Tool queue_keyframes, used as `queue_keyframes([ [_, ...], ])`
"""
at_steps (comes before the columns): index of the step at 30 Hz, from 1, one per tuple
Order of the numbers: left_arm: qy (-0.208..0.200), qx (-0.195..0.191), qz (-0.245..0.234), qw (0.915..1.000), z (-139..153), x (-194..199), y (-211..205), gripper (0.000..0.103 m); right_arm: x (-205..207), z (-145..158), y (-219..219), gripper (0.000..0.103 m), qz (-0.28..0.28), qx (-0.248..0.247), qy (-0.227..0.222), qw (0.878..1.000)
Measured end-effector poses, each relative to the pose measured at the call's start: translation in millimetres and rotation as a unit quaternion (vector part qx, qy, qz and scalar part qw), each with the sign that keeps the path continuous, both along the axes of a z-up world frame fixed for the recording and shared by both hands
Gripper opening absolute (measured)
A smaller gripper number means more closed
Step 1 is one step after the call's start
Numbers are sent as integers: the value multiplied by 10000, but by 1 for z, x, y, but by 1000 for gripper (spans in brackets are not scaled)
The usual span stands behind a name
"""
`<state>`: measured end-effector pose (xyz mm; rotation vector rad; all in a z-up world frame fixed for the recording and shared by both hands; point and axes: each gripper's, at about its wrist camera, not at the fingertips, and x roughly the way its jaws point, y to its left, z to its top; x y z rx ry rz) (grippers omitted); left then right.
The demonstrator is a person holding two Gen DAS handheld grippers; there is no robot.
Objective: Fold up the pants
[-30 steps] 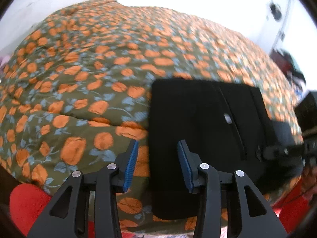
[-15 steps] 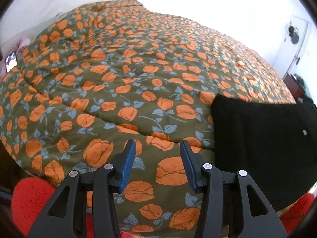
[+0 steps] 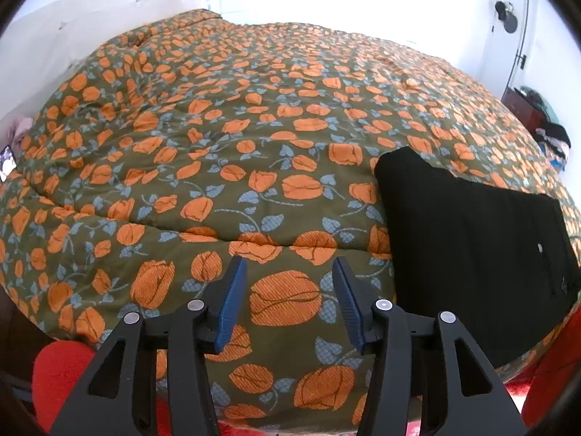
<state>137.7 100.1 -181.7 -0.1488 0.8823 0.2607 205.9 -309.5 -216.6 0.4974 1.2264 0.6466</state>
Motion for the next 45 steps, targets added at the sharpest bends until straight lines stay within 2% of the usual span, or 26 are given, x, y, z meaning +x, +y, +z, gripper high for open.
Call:
queue_keyframes([
  [4,39,-43,6,10000,-2,3,-1,51,5,27,5,40,155,-147,-304,9993],
  [7,28,-19,-29,10000,0,2,-3,51,7,25,15,40,285,-576,-253,9976],
  [8,30,-8,-35,10000,0,2,-3,51,7,21,18,34,323,-763,-181,9964],
  [9,36,0,-36,10000,0,1,-3,51,4,22,22,13,350,-926,-207,9949],
  [11,42,-4,-26,10000,-1,0,-2,51,-3,33,30,12,508,-1322,-528,9885],
  [14,45,-51,-26,10000,-1,0,-1,52,-19,66,44,11,852,-1609,-1089,9772],
  [16,38,-63,-91,9999,0,1,-4,52,-27,76,55,11,1040,-1806,-1298,9694],
  [18,20,-45,-232,9997,2,1,-11,52,-37,70,61,11,1188,-2026,-1265,9638],
  [20,40,-60,-437,9990,4,2,-21,52,-35,40,58,11,1131,-2307,-1008,9611],
  [21,71,-63,-598,9982,5,2,-29,52,-33,30,56,11,1068,-2305,-878,9632],
  [23,95,1,-841,9964,9,1,-44,52,-25,16,41,14,748,-1918,-538,9771],
  [24,95,49,-958,9953,11,0,-52,54,-24,19,34,25,626,-1805,-535,9801],
  [25,88,126,-1109,9937,13,-1,-62,58,-22,27,32,29,544,-1761,-586,9811],
  [29,240,460,-1586,9860,8,5,-98,61,-9,78,41,32,472,-1865,-1319,9724],
  [32,554,549,-1814,9803,-4,8,-118,61,12,97,61,32,600,-1680,-1702,9691],
  [35,727,695,-1961,9754,-14,4,-128,61,32,81,77,32,712,-1617,-1796,9677],
  [38,718,647,-1978,9755,-10,0,-126,61,56,25,80,31,653,-2219,-1172,9658],
  [40,686,607,-1921,9771,-8,-3,-123,62,54,16,75,32,542,-2258,-1123,9662],
  [45,654,365,-1808,9807,-6,-2,-116,62,-2,61,71,31,571,-2094,-1721,9609],
])
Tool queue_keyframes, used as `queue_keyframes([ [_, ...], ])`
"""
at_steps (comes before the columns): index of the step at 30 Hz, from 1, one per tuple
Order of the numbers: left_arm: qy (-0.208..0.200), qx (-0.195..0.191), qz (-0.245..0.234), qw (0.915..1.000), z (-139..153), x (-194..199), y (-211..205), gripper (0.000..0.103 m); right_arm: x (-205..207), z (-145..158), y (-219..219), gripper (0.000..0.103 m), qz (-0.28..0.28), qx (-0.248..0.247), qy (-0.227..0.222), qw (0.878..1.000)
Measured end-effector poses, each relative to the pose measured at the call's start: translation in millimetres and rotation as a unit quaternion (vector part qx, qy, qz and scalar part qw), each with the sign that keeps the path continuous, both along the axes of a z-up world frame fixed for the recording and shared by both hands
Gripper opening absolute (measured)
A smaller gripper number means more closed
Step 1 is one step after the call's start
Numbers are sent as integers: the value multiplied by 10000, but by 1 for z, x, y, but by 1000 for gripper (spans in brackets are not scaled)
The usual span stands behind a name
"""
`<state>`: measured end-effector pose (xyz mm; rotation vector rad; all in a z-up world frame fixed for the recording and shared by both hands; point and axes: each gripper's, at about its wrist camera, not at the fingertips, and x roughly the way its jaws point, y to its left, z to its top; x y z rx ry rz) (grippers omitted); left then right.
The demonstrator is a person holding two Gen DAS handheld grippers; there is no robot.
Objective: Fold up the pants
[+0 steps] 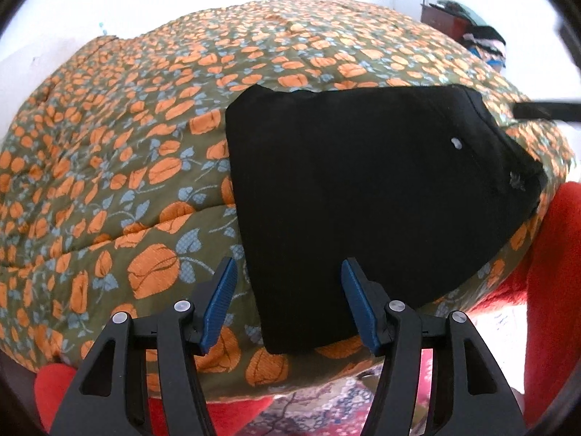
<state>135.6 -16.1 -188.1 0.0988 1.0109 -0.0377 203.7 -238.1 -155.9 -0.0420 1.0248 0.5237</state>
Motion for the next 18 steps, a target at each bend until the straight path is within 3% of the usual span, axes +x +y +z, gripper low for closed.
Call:
queue_keyframes([
  [3,42,-76,-20,10000,-2,4,-2,63,-44,17,8,31,458,224,-106,9986],
  [5,117,-37,-41,9999,-6,6,-5,63,-60,8,16,32,613,153,3,9980],
  [7,195,37,-73,9998,-9,7,-9,64,-67,-19,15,32,501,-176,317,9981],
  [9,203,108,-78,9997,-9,4,-10,64,-68,-39,8,32,244,-60,650,9976],
  [13,10,157,27,9999,0,-2,-6,71,-73,-24,6,32,165,-20,350,9992],
  [14,-24,153,74,9999,1,-2,-3,71,-75,-20,6,33,153,-32,261,9995],
  [18,-89,137,317,9994,6,-3,8,71,-81,-13,-2,56,-65,88,-47,9999],
])
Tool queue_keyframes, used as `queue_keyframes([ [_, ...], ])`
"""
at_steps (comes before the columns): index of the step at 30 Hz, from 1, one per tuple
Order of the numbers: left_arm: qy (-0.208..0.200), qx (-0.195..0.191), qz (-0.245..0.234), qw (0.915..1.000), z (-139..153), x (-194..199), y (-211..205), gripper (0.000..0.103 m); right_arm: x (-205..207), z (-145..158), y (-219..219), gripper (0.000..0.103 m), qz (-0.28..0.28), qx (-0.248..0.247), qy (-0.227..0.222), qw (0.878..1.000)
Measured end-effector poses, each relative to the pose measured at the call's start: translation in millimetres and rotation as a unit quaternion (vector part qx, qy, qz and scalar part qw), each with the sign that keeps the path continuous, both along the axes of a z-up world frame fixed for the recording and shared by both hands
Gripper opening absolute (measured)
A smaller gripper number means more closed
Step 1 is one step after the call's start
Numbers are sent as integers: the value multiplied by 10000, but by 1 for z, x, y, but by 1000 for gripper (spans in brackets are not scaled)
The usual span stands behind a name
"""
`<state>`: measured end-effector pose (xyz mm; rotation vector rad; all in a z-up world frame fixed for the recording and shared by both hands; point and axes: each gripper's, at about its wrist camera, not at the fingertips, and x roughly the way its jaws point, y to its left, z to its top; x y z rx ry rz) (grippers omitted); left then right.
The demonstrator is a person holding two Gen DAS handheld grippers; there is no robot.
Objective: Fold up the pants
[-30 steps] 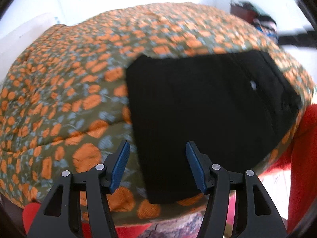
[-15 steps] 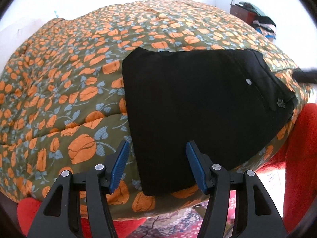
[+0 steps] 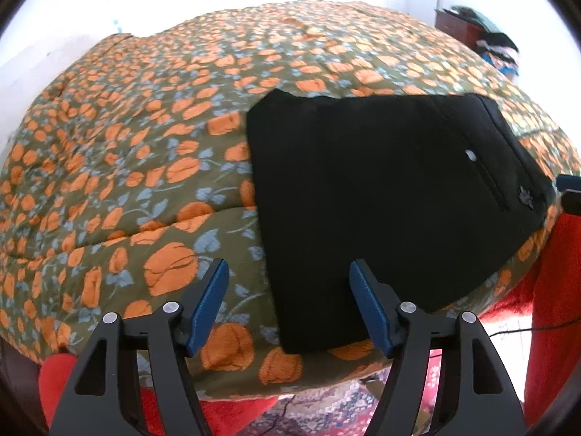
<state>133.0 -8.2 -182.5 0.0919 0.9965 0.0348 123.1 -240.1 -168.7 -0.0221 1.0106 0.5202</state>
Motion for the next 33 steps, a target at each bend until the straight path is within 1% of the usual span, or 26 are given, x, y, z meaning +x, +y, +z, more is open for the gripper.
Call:
queue_keyframes([
  [5,-110,-82,306,9994,5,-1,15,71,-5,12,-9,56,-164,236,-287,9992],
  [8,-139,-121,456,9988,6,-3,23,71,-4,11,-12,60,-265,303,-270,9988],
  [15,-210,-186,709,9971,8,-6,36,72,-2,11,-21,60,-520,453,-236,9973],
  [17,-231,-186,746,9968,9,-7,38,73,-3,13,-22,61,-555,489,-274,9969],
  [20,-269,-163,782,9964,11,-8,39,74,-6,15,-25,65,-602,538,-337,9962],
  [33,-528,-25,862,9949,33,-17,43,76,-9,25,-41,67,-874,956,-461,9905],
])
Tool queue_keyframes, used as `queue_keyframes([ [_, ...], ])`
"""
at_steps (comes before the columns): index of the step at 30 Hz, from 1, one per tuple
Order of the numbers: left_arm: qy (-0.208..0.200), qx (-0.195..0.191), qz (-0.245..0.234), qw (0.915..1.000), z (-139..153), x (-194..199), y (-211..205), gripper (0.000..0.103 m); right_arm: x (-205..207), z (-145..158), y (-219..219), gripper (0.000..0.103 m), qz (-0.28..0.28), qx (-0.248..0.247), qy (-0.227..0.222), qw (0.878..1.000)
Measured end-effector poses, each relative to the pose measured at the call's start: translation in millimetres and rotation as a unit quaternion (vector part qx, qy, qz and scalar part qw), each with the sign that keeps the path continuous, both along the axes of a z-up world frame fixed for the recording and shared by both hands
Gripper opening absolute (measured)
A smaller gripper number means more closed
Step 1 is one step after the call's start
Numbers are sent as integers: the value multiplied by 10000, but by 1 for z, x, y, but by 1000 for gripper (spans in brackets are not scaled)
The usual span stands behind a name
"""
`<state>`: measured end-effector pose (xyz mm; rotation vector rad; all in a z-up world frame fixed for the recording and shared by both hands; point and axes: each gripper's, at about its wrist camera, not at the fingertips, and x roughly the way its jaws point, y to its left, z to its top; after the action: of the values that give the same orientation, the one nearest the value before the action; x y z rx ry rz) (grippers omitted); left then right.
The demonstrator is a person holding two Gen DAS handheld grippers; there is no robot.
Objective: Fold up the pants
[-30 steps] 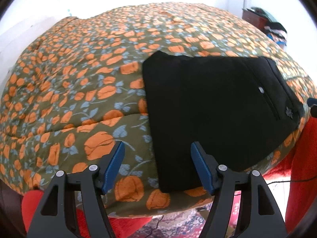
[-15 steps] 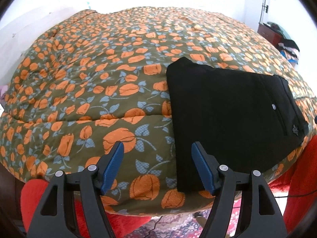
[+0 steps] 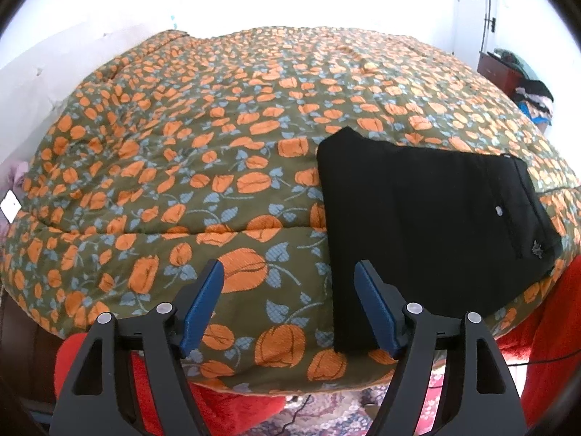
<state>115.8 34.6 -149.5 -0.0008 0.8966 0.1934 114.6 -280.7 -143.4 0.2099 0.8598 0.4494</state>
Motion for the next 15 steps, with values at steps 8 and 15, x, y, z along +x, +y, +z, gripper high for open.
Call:
queue_keyframes([
  [8,-33,-471,91,9988,28,-8,5,79,-6,8,-8,69,-72,289,-128,9995],
  [15,-48,-956,66,9954,43,-8,3,85,-12,14,-25,71,-291,537,-172,9980],
])
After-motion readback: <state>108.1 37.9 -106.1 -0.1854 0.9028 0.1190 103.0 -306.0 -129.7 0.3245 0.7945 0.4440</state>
